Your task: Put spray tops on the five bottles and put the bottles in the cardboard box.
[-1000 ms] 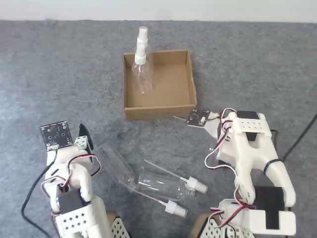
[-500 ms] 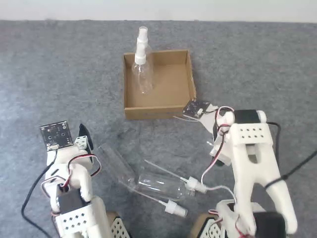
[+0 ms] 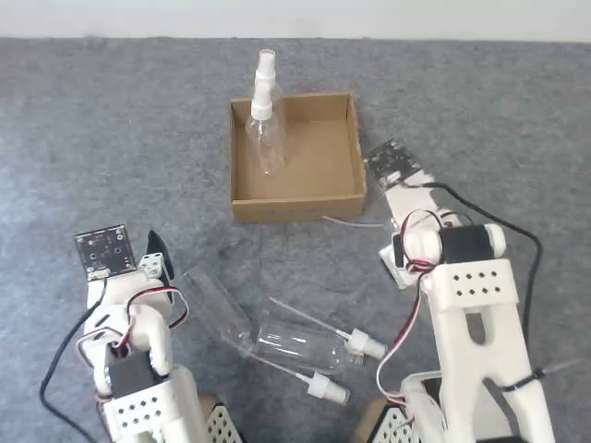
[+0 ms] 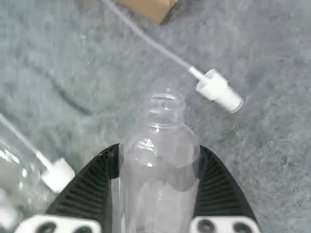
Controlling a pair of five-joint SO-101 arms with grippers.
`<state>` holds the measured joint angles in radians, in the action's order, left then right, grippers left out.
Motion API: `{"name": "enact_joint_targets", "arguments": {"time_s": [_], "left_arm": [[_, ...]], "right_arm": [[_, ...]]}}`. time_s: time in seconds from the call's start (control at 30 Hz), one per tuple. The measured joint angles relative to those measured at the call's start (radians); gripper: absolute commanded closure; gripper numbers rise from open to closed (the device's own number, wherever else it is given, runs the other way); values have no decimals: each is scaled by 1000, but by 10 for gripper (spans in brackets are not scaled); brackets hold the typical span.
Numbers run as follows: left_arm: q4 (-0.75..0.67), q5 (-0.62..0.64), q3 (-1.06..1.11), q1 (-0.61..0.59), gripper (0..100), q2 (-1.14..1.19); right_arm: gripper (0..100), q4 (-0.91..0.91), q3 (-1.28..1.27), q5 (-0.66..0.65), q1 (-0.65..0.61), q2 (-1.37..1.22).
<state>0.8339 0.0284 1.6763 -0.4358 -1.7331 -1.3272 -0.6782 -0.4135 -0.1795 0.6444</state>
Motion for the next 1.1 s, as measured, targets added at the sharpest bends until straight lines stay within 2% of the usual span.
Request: {"name": "enact_joint_targets", "arguments": {"time_s": [0.27, 0.43, 0.63, 0.83, 0.93, 1.1], "left_arm": [[0, -2, 0, 0, 851, 0], [0, -98, 0, 0, 851, 0], [0, -118, 0, -2, 851, 0], [0, -153, -44, 2, 820, 0], [5, -155, -107, 48, 812, 0], [114, -155, -224, 190, 808, 0]], "right_arm": [[937, 69, -2, 123, 3, 6], [937, 92, -28, 135, 112, 6], [938, 115, -40, 215, 226, 6], [965, 135, -40, 230, 295, 6], [964, 153, -40, 238, 327, 6], [964, 199, -91, 267, 341, 6]]}}
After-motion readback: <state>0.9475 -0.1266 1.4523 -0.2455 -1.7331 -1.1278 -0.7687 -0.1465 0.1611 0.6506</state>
